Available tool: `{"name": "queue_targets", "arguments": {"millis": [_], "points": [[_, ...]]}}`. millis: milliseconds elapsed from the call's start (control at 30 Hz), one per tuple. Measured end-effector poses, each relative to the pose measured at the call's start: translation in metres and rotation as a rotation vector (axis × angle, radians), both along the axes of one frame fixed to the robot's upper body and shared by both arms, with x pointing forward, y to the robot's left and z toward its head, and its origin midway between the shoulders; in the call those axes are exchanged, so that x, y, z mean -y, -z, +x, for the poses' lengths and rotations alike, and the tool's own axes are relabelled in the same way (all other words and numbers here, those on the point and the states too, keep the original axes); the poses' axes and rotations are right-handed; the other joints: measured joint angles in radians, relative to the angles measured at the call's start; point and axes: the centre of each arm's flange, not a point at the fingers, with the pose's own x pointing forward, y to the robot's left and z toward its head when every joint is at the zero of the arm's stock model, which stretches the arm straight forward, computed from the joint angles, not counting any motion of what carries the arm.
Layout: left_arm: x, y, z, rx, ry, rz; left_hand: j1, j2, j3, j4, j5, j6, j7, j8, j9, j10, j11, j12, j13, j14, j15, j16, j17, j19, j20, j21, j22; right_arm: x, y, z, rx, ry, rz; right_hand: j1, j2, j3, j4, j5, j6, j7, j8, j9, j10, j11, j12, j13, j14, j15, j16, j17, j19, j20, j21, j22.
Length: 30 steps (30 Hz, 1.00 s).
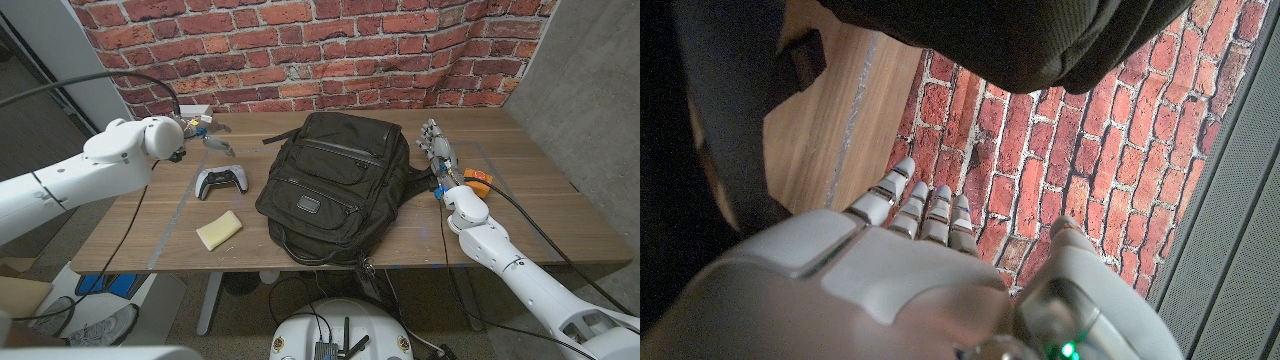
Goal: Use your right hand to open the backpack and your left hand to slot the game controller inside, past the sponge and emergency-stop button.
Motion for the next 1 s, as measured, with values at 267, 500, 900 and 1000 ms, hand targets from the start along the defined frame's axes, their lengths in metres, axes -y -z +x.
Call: {"name": "queue_targets", "arguments": {"millis": [267,500,900,1000], "points": [[-0.006,0.007,0.004,-0.043,-0.014,0.019,0.030,-0.015,-0.003,0.003,0.000,-0.028,0.006,0.000,0.000,-0.018,0.008,0.000,0.000,-0.012,0.002,0.000,0.000,-0.016,0.006,0.000,0.000,0.000,-0.001,-0.002,-0.002,0.005,-0.006,0.000,0.000,0.000,0.000,0.000,0.000,0.000,0.000,0.000,0.000,0.000,0.000,0.000,0.004,-0.004,0.000,-0.005,0.000,0.000,0.000,0.000],[-0.009,0.011,0.008,-0.081,-0.025,0.040,0.059,-0.025,-0.003,0.003,0.004,-0.058,0.012,0.000,0.000,-0.038,0.013,0.000,0.005,-0.029,-0.004,0.000,0.000,-0.043,0.007,0.000,0.000,0.000,-0.002,-0.003,-0.003,0.010,-0.010,0.000,0.000,0.000,0.000,0.000,0.000,0.000,0.000,0.000,0.000,0.000,0.000,0.000,0.004,-0.003,0.000,-0.005,0.004,0.004,0.000,0.000],[-0.009,0.018,0.019,-0.135,-0.038,0.102,0.091,-0.028,-0.003,0.003,0.004,-0.084,0.020,0.000,0.005,-0.051,0.015,0.000,0.005,-0.043,0.000,0.000,0.000,-0.053,0.007,0.000,0.000,0.000,-0.002,-0.005,-0.005,0.016,-0.013,0.000,0.000,0.000,0.000,0.000,0.000,0.000,0.000,0.000,0.002,-0.002,0.000,0.000,0.003,-0.003,0.000,-0.005,0.004,0.004,-0.004,0.000],[-0.009,0.019,0.021,-0.144,-0.039,0.118,0.092,-0.029,-0.003,0.003,0.004,-0.088,0.024,0.000,0.005,-0.056,0.010,0.000,0.005,-0.043,0.000,0.000,0.000,-0.053,0.007,0.000,0.000,-0.001,-0.002,-0.005,-0.004,0.016,-0.014,0.000,0.000,0.000,0.000,0.000,0.000,0.000,0.000,0.000,0.002,-0.002,0.000,0.000,0.003,-0.003,0.000,-0.009,0.004,0.004,-0.004,0.000]]}}
